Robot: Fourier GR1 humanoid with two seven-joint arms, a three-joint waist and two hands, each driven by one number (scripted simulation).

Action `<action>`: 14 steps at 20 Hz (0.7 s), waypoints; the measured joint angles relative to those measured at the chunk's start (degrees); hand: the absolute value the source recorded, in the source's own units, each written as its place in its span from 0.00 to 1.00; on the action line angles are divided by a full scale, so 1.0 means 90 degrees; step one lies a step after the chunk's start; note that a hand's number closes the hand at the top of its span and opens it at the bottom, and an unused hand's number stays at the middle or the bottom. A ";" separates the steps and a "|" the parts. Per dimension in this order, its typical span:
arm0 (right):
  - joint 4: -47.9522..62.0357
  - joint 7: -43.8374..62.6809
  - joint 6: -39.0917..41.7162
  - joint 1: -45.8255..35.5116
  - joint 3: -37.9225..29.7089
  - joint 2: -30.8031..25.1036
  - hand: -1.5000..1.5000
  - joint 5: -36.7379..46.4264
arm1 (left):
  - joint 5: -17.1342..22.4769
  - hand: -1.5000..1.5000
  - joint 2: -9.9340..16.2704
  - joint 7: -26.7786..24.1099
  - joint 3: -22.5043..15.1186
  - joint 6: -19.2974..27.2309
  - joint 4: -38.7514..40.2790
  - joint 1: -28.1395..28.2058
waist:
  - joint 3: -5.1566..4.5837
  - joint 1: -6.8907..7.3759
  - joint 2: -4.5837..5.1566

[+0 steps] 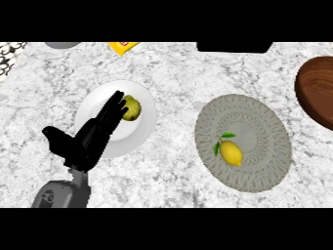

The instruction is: Pick the squash from the placemat and place it in the bowl

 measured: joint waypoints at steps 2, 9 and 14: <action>0.0503 0.0005 -0.0109 -0.0142 -0.0216 -0.0111 0.00 -0.0109 | 0.0026 0.50 0.0000 -0.0015 0.0037 -0.0030 0.0064 -0.0078 | 0.0004 0.0025 0.0015; 0.1462 -0.1059 -0.1008 -0.0198 -0.1015 -0.0268 0.00 -0.0870 | 0.0054 0.50 0.0005 -0.0006 0.0049 -0.0082 -0.0003 -0.0058 | 0.0018 0.0057 0.0028; 0.1098 -0.2123 -0.2040 -0.0220 -0.1871 -0.0003 0.00 -0.1908 | 0.0020 0.50 -0.0001 -0.0010 0.0045 -0.0034 -0.0070 0.0068 | 0.0031 -0.0027 -0.0022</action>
